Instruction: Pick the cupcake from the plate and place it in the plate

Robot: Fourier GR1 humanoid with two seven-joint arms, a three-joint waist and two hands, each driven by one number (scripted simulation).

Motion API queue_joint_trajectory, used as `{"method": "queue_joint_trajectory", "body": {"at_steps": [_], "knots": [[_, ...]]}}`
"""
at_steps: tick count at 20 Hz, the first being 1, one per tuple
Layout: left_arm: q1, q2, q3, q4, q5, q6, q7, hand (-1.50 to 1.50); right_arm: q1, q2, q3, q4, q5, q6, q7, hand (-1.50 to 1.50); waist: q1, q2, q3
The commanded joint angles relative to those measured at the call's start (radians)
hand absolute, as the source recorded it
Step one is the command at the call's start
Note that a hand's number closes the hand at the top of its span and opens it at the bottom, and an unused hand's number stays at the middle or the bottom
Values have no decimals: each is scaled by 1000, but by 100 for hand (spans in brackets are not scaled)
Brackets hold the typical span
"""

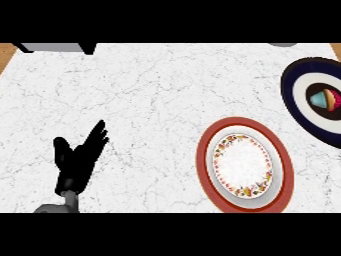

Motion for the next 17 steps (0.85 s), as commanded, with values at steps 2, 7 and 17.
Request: {"method": "queue_joint_trajectory", "body": {"at_steps": [2,7,17], "knots": [[3,-7,9,21,-2,9,-14,0,106,-11,30,-22,21,195,-131,-150,-16,-5,-1],[13,-33,-26,8,-31,31,-15,0,183,11,67,-65,56,141,-206,-150,-19,-7,0],[26,-14,8,7,-13,18,-31,0,267,2,103,-90,78,111,-258,-150,-17,-12,0]]}}
